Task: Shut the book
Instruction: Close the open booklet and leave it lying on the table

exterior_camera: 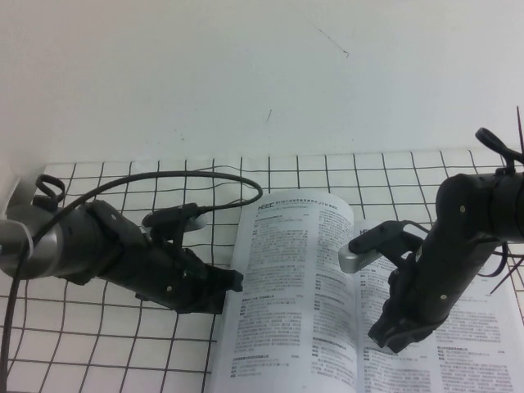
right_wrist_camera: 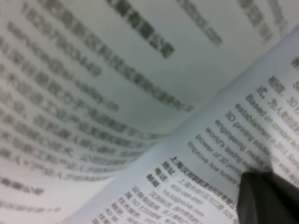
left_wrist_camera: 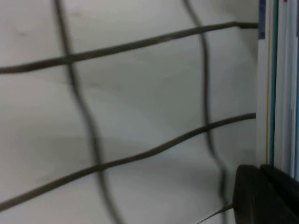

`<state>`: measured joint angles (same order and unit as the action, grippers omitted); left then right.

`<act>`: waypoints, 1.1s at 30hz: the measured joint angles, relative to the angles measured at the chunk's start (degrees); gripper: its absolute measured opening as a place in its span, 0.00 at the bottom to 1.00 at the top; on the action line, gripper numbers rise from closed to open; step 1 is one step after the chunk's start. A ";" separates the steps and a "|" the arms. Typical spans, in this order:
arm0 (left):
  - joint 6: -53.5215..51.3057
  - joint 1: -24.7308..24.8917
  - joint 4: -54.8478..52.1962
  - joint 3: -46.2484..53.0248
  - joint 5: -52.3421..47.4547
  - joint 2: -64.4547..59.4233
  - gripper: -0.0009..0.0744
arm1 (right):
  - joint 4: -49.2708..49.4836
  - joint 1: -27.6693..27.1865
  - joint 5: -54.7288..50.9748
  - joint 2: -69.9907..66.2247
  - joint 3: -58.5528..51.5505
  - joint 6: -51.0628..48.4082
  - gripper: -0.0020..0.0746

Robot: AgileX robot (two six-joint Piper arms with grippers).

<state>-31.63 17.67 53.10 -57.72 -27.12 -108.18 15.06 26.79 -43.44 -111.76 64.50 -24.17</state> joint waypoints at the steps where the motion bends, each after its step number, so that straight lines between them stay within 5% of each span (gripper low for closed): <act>1: -1.09 0.63 1.28 0.00 0.00 0.00 0.01 | 0.00 0.00 0.00 0.00 0.00 0.00 0.02; 19: -5.18 6.23 6.47 -11.14 -6.28 7.00 0.01 | -4.04 -0.10 -2.40 3.87 1.82 2.74 0.02; 33: -5.21 12.77 8.15 -13.94 -9.84 10.28 0.01 | -14.17 0.00 -14.26 40.29 21.32 7.68 0.02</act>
<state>-36.85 30.43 61.25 -71.66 -36.96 -97.89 0.89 26.79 -57.69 -71.47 85.82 -16.49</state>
